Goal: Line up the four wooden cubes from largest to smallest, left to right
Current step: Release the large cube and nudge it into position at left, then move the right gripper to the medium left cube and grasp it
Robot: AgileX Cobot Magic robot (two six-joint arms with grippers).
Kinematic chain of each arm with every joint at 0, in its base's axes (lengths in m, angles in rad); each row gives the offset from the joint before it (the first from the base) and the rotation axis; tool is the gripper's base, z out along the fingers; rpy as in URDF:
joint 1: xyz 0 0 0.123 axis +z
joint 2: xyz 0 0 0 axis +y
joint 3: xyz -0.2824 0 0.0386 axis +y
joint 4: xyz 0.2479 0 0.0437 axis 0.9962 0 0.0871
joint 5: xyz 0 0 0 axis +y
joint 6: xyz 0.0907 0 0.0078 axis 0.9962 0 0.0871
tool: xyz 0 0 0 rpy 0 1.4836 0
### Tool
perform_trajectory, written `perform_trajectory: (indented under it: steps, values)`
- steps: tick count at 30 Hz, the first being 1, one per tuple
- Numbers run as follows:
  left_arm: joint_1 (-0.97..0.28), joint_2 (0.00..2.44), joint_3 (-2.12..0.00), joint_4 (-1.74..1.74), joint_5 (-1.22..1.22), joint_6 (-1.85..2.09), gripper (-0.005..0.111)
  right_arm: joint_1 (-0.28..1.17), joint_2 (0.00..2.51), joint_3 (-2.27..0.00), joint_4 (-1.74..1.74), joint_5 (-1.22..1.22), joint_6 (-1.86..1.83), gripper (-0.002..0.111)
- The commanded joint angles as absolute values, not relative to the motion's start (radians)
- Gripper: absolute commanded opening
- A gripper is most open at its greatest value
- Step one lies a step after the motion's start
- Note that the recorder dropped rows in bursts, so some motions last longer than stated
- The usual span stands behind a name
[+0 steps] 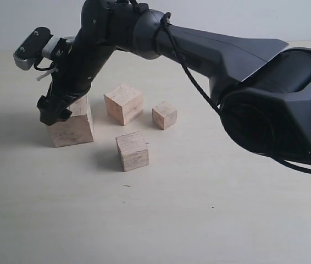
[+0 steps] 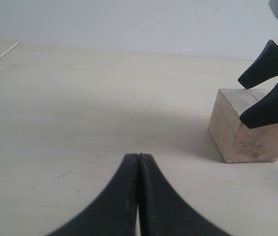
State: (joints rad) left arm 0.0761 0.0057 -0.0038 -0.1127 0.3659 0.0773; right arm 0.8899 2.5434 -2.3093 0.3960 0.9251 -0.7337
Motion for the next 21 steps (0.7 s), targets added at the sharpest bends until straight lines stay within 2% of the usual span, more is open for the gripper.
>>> perform_trajectory:
  steps: [1,21]
  values:
    - [0.07,0.0,0.0,-0.112,0.355,0.074,0.0,0.884,2.56,-2.308,0.355,0.944,-0.645,0.089]
    - [0.07,0.0,0.0,-0.112,0.355,0.074,0.0,0.882,2.407,-2.31,0.3,0.978,-0.624,0.089]
